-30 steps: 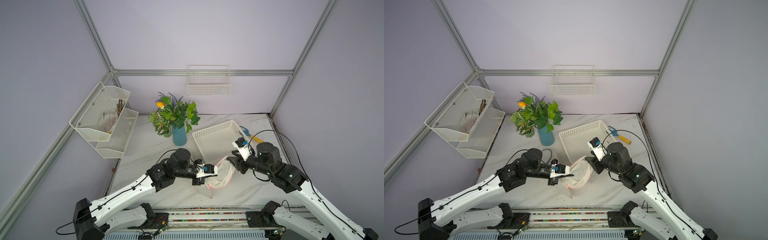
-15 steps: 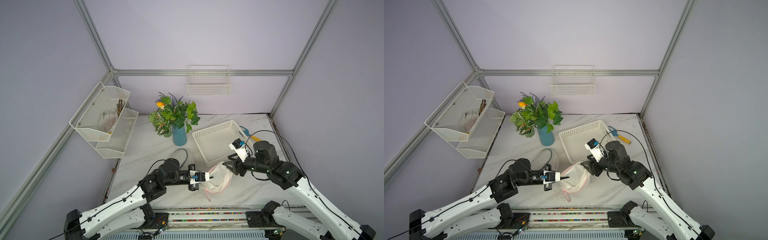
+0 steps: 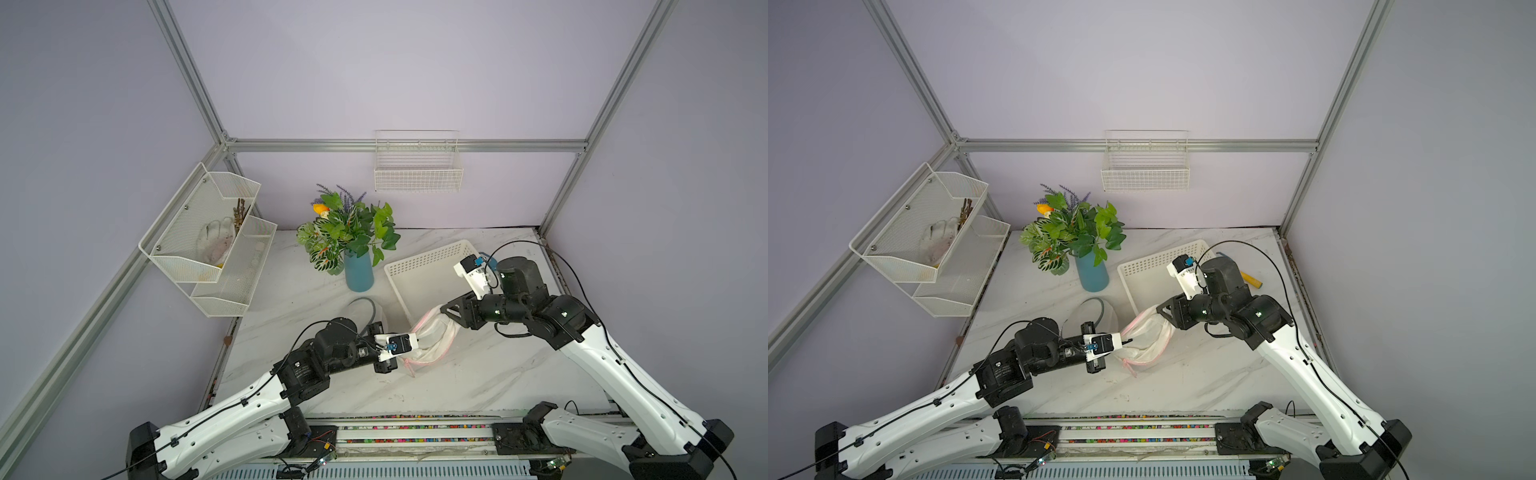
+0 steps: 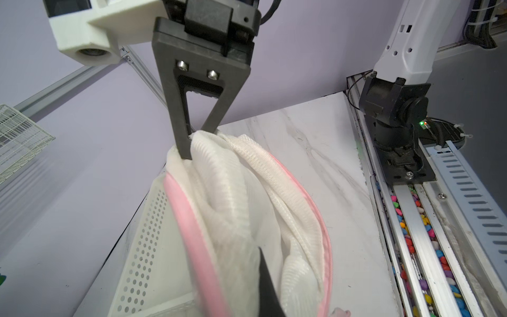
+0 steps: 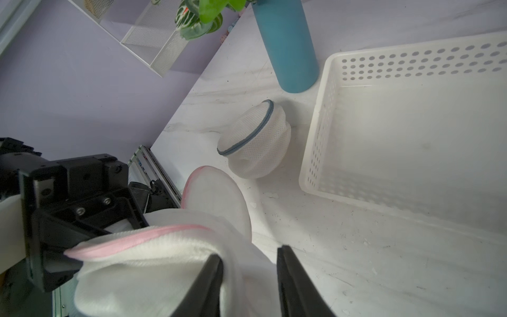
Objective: Turn the laundry bag inside out
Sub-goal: Turn over the laundry bag.
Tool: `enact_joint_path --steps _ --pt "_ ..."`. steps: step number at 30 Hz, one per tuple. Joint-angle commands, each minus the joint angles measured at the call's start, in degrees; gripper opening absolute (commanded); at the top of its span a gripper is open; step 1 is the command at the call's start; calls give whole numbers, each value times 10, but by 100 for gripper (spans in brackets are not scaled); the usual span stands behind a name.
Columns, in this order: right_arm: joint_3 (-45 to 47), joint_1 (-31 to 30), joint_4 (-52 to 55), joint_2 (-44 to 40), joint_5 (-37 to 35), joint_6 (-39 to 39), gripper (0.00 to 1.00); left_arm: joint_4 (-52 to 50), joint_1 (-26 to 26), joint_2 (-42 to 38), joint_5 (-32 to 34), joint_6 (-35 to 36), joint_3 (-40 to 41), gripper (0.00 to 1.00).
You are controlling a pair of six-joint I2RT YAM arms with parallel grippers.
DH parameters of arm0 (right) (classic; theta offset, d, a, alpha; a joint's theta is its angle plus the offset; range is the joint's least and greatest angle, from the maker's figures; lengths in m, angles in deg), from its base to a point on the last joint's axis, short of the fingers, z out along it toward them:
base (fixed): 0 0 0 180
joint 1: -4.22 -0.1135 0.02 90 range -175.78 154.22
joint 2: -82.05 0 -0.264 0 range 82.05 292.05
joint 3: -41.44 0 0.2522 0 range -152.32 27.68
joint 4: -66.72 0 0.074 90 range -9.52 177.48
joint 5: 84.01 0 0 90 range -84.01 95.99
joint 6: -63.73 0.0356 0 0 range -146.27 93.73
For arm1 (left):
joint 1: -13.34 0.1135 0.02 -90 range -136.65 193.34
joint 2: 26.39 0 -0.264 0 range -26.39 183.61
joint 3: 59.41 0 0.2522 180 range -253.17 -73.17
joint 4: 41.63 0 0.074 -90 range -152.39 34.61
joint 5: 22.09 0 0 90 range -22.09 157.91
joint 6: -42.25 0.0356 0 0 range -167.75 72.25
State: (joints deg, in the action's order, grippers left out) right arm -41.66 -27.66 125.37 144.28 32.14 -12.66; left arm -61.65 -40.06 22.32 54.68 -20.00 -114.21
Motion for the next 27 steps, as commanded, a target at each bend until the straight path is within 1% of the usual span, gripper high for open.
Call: enact_joint_path --steps 1,5,6,10,12,14,17,18,19,22,26,27 --pt "13 0 -12 -23 34 57 23 27 -1 1 5 18 -27 0" --pt "28 -1 -36 -36 30 61 3 29 -1 1 -19 29 -24 0" --pt "27 -1 -37 -36 29 61 0 29 -3 1 -22 30 -24 0" --pt "12 -1 -28 -27 15 46 0 25 -3 -8 -48 52 -20 0" --pt "-3 -1 -15 -16 3 28 0 16 -9 -13 -67 87 -18 0" --pt "-21 -2 8 4 1 0 0 -4 -23 -10 -63 128 -25 0" --pt "-40 -17 43 36 28 -31 0 -51 -37 15 -17 174 -51 0" --pt "-45 -27 54 45 27 -37 0 -64 -41 24 4 189 -59 0" --pt "-51 -42 68 53 20 -46 0 -66 -45 35 39 202 -63 0" --pt "-57 -65 105 75 -27 -57 0 -62 -54 54 122 234 -69 0" --pt "-51 -64 139 89 -141 -57 0 -46 -70 65 217 282 -67 0" --pt "-51 -64 145 90 -162 -53 1 -40 -74 65 235 292 -65 0"
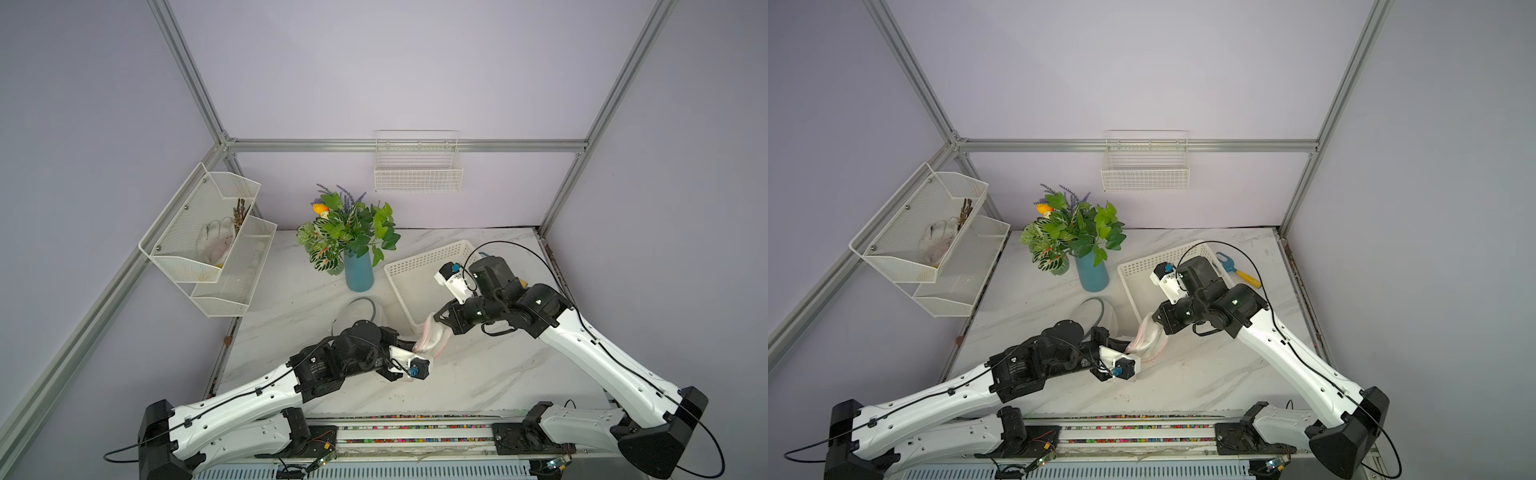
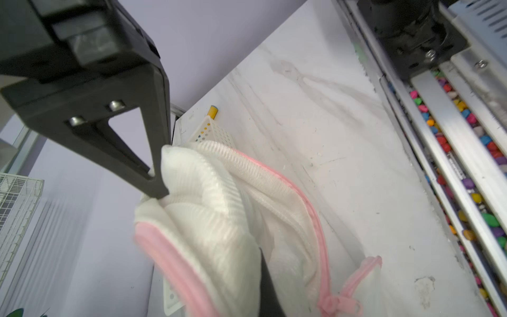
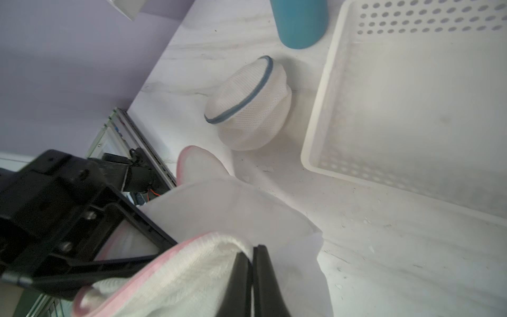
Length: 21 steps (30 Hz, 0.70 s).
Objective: Turn the laundry bag inside out
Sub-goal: Turn over the laundry bag.
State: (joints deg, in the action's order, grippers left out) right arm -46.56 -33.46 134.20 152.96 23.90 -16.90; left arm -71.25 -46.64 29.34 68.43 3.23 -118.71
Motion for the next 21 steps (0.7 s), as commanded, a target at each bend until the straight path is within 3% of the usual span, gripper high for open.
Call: enact_joint_path --steps 1,4,7,13,21 --pt "-1 -6 63 4 -101 -7 4 59 -12 -7 111 73 -18 0" --pt "5 -6 79 -1 -159 6 20 87 -14 -31 111 77 -3 0" --pt "15 -6 77 -18 -180 19 34 100 -14 -56 81 30 10 0" --pt "4 0 41 -50 -41 36 50 70 -11 -71 -26 -94 6 0" --pt "4 71 -5 -106 144 71 64 115 9 -73 -75 -284 15 0"
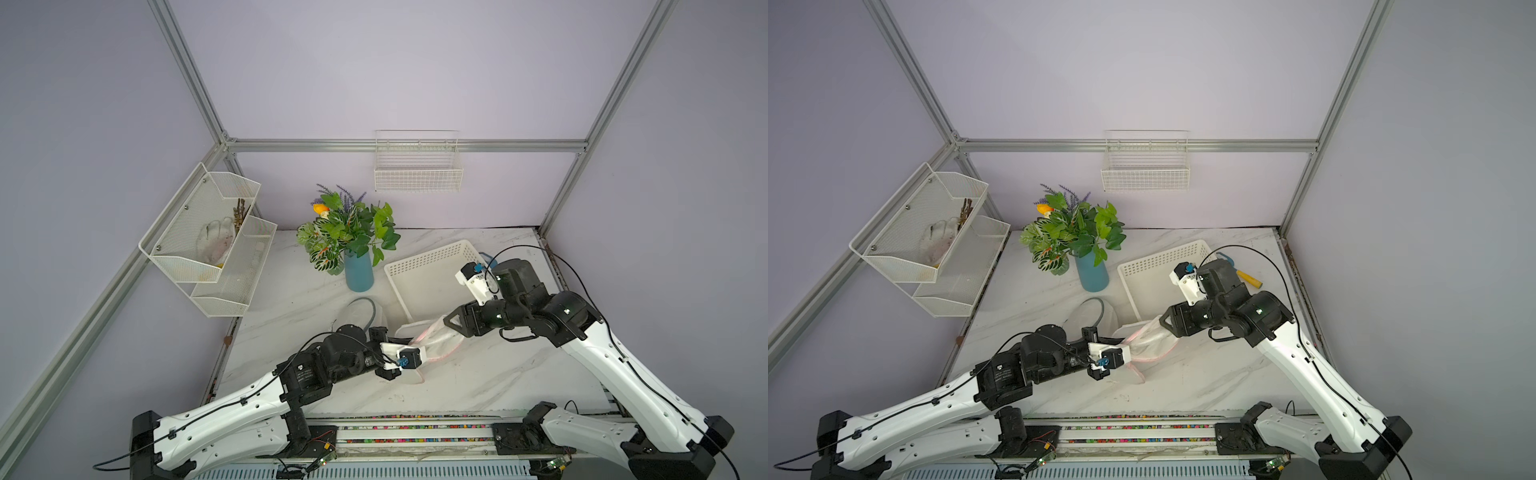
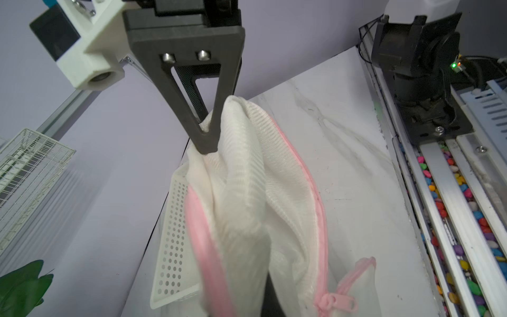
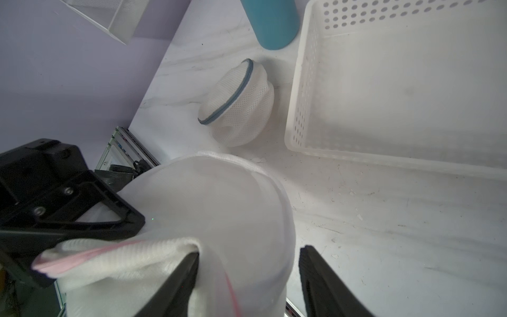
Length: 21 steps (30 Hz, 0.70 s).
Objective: Turn the laundry bag inside out
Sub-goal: Turn over the laundry bag.
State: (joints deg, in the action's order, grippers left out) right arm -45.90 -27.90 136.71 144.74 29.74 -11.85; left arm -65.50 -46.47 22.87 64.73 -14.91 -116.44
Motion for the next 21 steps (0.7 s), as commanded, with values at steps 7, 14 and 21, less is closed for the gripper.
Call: enact_joint_path --steps 7,14,21 --pt "-4 44 -72 -53 139 67 75 2 30 44 -52 -203 -44 0" --pt "20 44 -56 -72 76 33 78 11 49 71 -57 -278 -50 0" --pt "112 43 -110 -121 9 8 73 55 61 62 -71 -320 -47 0"
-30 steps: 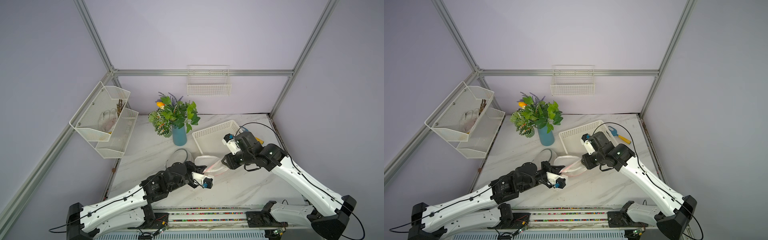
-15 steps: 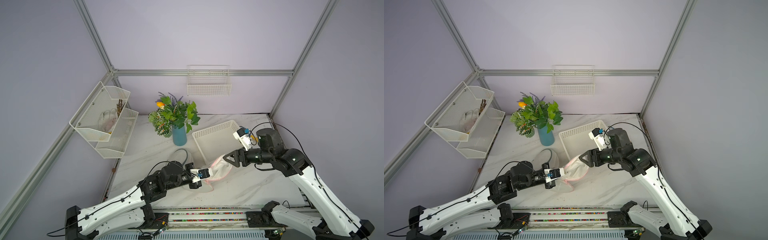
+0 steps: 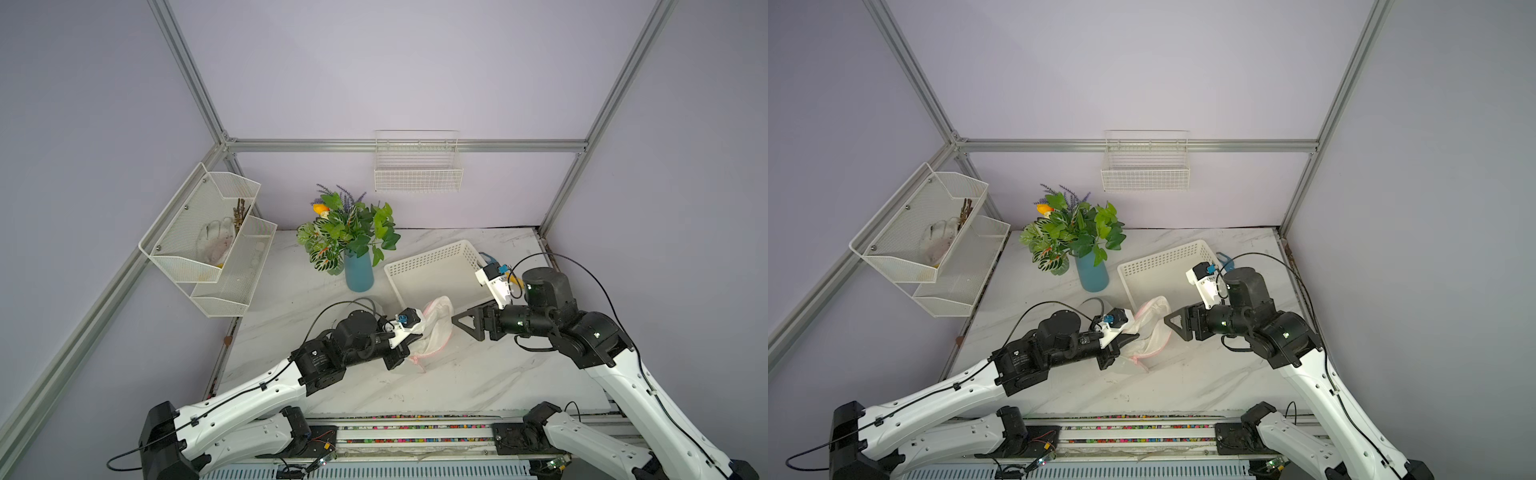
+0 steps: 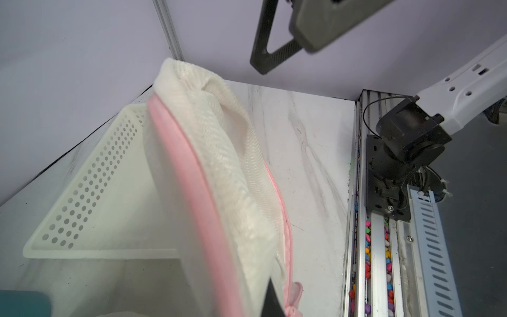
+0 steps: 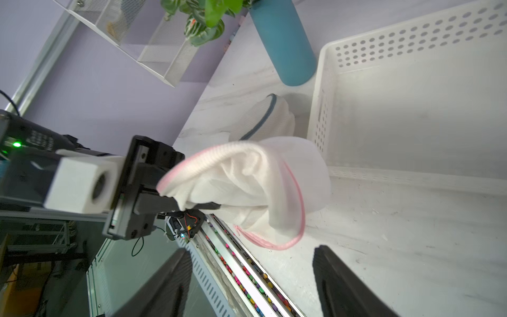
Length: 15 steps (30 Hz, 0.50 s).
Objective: Turn the laundry bag inside out
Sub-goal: Turn over the laundry bag.
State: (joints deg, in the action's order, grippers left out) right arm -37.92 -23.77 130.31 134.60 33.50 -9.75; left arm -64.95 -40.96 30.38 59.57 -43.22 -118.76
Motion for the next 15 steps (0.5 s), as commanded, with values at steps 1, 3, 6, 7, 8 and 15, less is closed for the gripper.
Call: enact_joint_path --steps 1,3,6,7,8,15 --pt "44 1 -67 -26 -19 -7 71 54 7 -14 -21 -40 -23 0" --pt "69 1 -116 -37 -10 14 68 60 7 -15 -25 -43 -24 0" --pt "96 1 -182 -47 -12 39 59 66 8 -13 -30 -44 -26 0" --pt "103 1 -197 -47 -16 44 56 67 8 -13 -31 -44 -27 0" --pt "108 1 -210 -47 -24 48 54 67 8 -12 -33 -44 -28 0" --pt "112 1 -249 -42 -51 54 33 60 8 -14 -42 -42 -33 0"
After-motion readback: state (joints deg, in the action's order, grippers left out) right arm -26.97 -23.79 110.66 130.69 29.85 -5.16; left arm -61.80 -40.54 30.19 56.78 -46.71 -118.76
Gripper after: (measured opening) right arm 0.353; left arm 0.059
